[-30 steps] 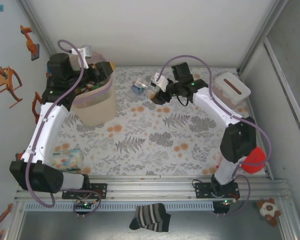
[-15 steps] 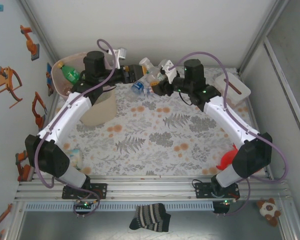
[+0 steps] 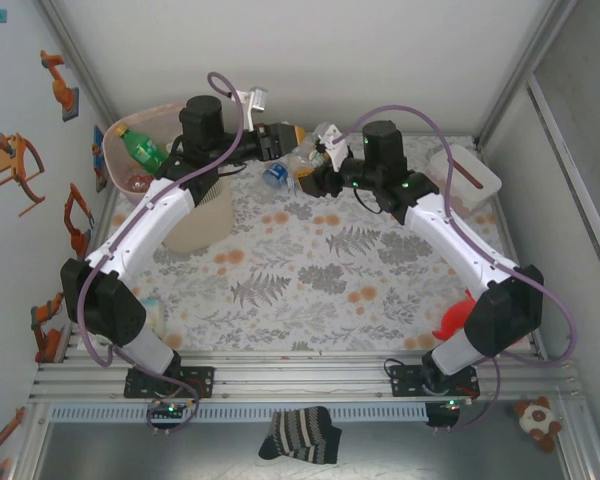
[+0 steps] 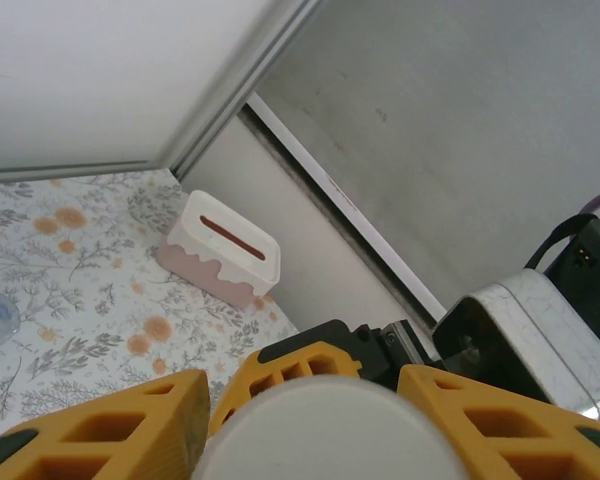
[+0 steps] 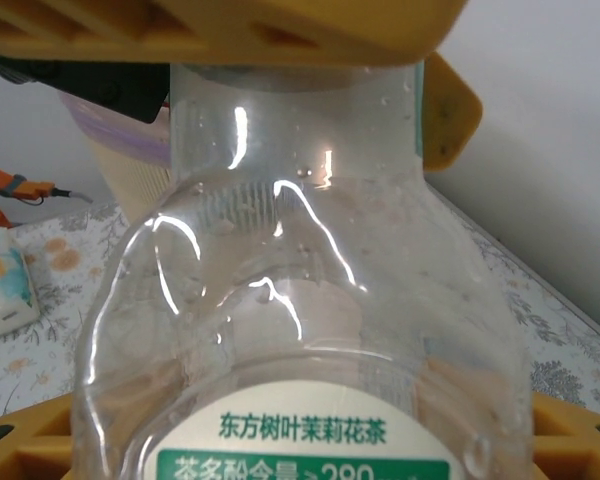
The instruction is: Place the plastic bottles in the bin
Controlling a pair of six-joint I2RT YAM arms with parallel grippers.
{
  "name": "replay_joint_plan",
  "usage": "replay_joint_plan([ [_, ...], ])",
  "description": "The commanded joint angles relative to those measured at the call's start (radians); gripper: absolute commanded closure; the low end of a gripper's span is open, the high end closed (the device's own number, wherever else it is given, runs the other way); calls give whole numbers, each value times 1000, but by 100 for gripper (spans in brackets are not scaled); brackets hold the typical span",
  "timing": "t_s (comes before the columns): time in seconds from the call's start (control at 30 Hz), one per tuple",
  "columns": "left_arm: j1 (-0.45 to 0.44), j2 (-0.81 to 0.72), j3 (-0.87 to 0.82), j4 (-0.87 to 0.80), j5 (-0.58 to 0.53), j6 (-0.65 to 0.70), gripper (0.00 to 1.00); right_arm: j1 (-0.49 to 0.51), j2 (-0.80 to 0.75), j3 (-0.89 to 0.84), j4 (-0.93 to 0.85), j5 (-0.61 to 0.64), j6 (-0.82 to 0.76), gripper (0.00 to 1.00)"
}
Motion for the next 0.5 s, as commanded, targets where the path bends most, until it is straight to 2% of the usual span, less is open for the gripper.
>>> replay_joint_plan([
  [0.0, -2, -9, 25, -25, 8, 33, 55, 6, -46, 25, 19, 12, 10, 59],
  [0.27, 1, -46, 26, -82, -36, 92, 67, 17, -43, 41, 15, 36, 28, 53],
  [0.3, 3, -50, 27, -93, -44, 102, 67, 18, -41, 44, 15, 36, 30, 51],
  [0.4, 18, -65, 27, -114, -52, 117, 68, 20, -41, 53, 11, 39, 37, 35],
  [0.47, 36, -80, 28, -125, -55, 126, 69, 21, -48, 53, 13, 43, 44, 29],
])
